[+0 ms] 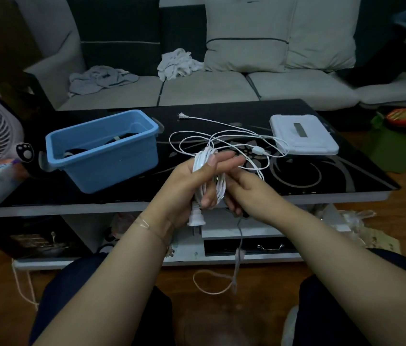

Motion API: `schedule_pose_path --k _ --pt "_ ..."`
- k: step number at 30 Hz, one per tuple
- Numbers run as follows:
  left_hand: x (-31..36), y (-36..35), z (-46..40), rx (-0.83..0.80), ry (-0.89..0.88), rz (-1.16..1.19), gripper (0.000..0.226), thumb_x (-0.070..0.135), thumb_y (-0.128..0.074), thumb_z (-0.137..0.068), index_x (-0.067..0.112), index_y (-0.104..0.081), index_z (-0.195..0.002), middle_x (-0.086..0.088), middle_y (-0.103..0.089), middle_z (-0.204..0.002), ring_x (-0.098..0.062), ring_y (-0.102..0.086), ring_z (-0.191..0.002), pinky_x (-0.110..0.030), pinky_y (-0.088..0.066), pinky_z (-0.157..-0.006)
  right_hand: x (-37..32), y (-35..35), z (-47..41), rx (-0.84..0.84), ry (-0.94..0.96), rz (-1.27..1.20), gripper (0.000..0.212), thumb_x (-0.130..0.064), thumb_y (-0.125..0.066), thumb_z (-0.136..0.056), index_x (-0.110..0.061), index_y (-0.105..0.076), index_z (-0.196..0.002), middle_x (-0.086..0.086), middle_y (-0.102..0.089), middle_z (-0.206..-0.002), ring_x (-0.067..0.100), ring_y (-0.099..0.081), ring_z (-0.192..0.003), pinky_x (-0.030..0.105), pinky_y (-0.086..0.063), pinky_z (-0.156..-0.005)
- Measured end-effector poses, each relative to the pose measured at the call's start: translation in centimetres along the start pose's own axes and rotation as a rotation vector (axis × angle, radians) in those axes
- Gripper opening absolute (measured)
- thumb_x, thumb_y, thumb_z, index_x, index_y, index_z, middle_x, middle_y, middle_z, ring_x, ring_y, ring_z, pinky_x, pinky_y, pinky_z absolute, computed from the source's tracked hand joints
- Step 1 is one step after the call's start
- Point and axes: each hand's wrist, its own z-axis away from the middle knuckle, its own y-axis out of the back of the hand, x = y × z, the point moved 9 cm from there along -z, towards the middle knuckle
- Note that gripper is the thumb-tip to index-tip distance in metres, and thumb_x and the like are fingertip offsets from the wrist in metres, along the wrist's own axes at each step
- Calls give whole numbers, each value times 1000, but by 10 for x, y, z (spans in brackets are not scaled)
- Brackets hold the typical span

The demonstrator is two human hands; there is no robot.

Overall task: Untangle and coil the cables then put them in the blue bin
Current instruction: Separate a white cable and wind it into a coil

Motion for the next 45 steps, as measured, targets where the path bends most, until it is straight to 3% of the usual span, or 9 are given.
schedule_pose_path --k 9,13,18,24,28,31,38,42,45 --pt "6 23 -1 209 -33 -47 37 -8 -39 -95 4 -45 -129 -4 -63 -131 -8 -50 -47 -21 -47 -52 1 -17 4 -144 2 232 11 -23 -48 -98 -23 -59 -96 -6 -64 -58 14 -60 -58 45 -53 -67" --pt "8 26 1 260 -36 -10 37 -6 -39 -98 7 -43 -132 -1 -63 -130 -13 -69 -63 -21 -54 -57 7 -26 8 -251 -20 195 40 -17 -47 -98 -31 -42 -134 -5 -65 -61 13 -64 -63 36 -56 -70" --pt "5 22 -1 259 -25 -169 40 -4 -40 -100 14 -35 -135 -2 -54 -140 -23 -73 -89 -24 -58 -71 3 -28 11 -278 -31 203 13 -18 -44 -100 -28 -52 -106 -4 -64 -61 12 -61 -53 30 -56 -59" --pt "3 13 -1 223 -51 -460 46 0 -42 -100 18 -27 -139 3 -44 -147 -16 -71 -97 -25 -56 -82 -1 -20 12 -228 -67 189 17 -19 -50 -98 -12 -58 -86 -3 -63 -56 7 -57 -50 25 -48 -57" --pt "7 11 -4 205 -103 -918 44 11 -48 -99 3 -32 -140 3 -42 -149 19 -51 -109 4 -32 -86 -3 -28 17 -321 -51 98 19 -7 -48 -98 -14 -52 -116 -3 -58 -68 5 -59 -58 27 -53 -61" --pt "2 14 -3 194 -52 -1091 60 50 -37 -98 8 -36 -141 10 -40 -151 -5 -35 -137 -14 -27 -103 -7 -33 21 -372 -16 191 19 -6 -46 -99 -22 -49 -108 -4 -63 -71 6 -57 -57 25 -50 -60" --pt "-17 8 -1 52 125 -1221 79 93 -38 -61 22 -44 -94 9 -69 -100 -10 -64 -93 -30 -44 -65 -18 10 12 -6 86 650 26 -33 -64 -77 -28 -45 -61 -8 -53 -57 13 -53 -57 29 -38 -52" --pt "-21 1 -1 -52 170 -967 63 64 -74 -60 16 -58 -97 3 -68 -74 -16 -65 -65 -29 -52 -56 -15 39 8 131 32 575 43 -58 -72 -63 -23 -49 -68 -6 -54 -61 10 -46 -56 29 -34 -53" --pt "-25 3 3 -56 204 -743 24 31 -76 -82 18 -56 -87 1 -57 -54 -17 -55 -44 -25 -44 -40 -17 40 6 58 88 160 21 -28 -79 -75 -24 -58 -76 -10 -56 -63 4 -49 -60 23 -43 -61"
